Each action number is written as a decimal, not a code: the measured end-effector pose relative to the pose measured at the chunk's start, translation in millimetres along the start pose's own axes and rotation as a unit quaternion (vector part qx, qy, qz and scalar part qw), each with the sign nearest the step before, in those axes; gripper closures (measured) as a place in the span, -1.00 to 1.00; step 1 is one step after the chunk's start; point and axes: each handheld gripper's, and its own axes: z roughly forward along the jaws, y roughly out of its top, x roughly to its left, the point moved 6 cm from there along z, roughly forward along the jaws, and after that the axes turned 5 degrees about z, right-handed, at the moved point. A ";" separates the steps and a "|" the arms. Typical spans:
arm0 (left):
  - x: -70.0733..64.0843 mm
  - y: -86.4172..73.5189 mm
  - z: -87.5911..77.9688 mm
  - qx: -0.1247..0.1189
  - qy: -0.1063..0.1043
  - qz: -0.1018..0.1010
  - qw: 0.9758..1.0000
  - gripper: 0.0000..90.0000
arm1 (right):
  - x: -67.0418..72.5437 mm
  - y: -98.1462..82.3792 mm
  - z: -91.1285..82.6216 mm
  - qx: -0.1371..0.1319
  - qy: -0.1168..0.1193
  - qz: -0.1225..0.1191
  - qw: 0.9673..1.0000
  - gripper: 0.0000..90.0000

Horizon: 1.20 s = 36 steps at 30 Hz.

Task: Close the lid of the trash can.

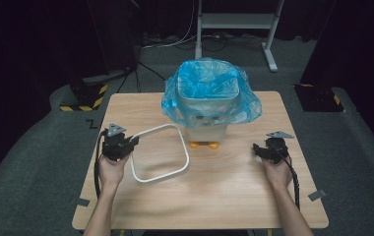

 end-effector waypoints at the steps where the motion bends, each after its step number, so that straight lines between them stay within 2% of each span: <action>1: 1.0 1.6 -2.6 0.000 0.000 0.000 1.000 0.79 | 0.0 0.0 0.0 0.000 0.000 0.000 1.000 -0.24; 6: 0.1 9.5 -12.9 -0.008 -0.007 0.001 1.000 0.79 | 0.0 0.0 0.0 0.000 0.000 0.000 1.000 -0.24; 9: -1.4 13.2 -16.7 -0.005 -0.008 0.012 1.000 0.79 | 0.0 0.0 0.0 0.000 0.000 0.000 1.000 -0.24; 16: -3.5 21.2 -27.3 -0.016 -0.022 0.007 1.000 0.79 | 0.0 -0.5 -0.6 0.001 -0.001 0.002 1.000 -0.25; 19: -1.3 22.4 -30.0 -0.010 -0.019 0.010 1.000 0.79 | -0.1 -0.5 -0.5 0.001 -0.001 0.002 1.000 -0.25; 27: -0.7 29.1 -36.6 -0.012 -0.018 0.013 1.000 0.79 | -0.1 -0.5 -0.5 0.001 -0.001 0.002 1.000 -0.25; 32: 5.2 40.5 -36.3 -0.013 -0.014 0.011 1.000 0.78 | 0.0 -0.6 -0.6 0.002 -0.001 0.002 1.000 -0.26; 34: 6.8 46.6 -36.8 -0.016 -0.019 0.007 1.000 0.78 | -0.1 -1.1 -1.2 0.002 -0.002 0.002 1.000 -0.27; 36: 7.0 51.9 -38.5 -0.017 -0.020 0.012 1.000 0.78 | -0.4 -1.5 -1.5 0.000 -0.001 -0.001 1.000 -0.27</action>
